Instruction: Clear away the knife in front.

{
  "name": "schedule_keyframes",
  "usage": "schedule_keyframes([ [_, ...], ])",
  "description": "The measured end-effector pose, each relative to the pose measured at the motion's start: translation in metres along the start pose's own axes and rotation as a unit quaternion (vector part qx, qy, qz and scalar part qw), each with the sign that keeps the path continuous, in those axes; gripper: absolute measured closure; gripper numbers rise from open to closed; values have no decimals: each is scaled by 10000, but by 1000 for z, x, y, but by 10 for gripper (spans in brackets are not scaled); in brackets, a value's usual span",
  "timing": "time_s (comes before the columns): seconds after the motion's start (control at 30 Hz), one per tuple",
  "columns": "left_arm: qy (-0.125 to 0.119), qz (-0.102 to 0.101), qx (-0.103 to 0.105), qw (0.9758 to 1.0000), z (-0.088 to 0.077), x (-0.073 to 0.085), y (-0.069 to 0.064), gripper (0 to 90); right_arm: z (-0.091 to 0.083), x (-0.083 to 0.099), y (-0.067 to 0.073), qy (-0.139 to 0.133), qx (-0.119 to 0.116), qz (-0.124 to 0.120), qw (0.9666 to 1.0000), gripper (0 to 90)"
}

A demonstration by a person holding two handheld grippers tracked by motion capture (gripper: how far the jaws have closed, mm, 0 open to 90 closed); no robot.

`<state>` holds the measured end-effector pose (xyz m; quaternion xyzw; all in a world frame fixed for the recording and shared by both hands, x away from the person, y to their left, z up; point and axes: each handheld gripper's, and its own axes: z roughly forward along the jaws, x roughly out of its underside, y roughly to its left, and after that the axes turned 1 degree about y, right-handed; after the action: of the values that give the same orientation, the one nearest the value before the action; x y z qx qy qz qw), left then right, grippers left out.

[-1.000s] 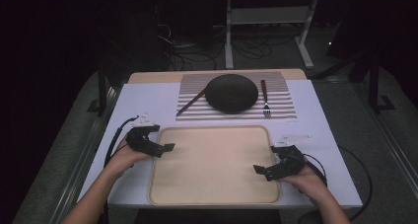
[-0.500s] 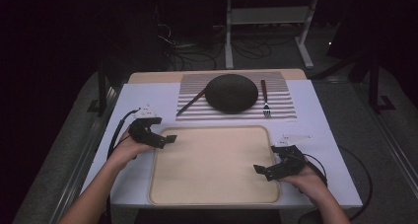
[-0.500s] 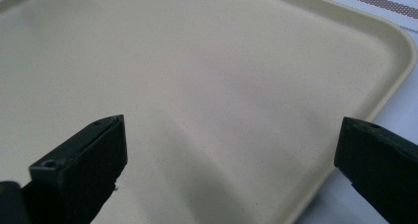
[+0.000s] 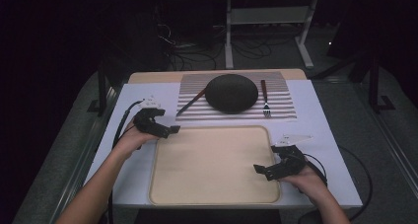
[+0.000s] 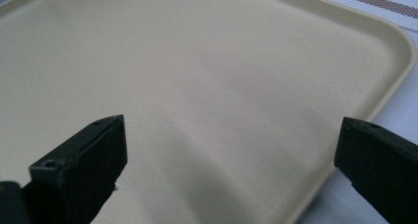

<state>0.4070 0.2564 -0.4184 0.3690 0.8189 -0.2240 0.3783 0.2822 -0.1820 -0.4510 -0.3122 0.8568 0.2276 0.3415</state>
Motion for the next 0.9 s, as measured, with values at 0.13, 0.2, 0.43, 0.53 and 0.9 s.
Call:
schedule_keyframes([
  [0.13,-3,0,-8,10000,5,-8,4,1,0,0,0,-9,2,10,10000,0],
  [0.2,-13,0,-3,10000,7,-12,6,1,0,0,0,-7,6,26,10000,0],
  [0.43,-101,63,-60,9999,9,-27,12,1,-1,0,-1,-13,-5,41,10000,0],
  [0.53,-140,26,-78,9999,10,-33,16,1,0,0,-1,-16,-27,48,10000,0],
  [0.9,-90,122,-69,9999,29,-54,24,41,0,-1,0,-24,-33,32,10000,0],
])
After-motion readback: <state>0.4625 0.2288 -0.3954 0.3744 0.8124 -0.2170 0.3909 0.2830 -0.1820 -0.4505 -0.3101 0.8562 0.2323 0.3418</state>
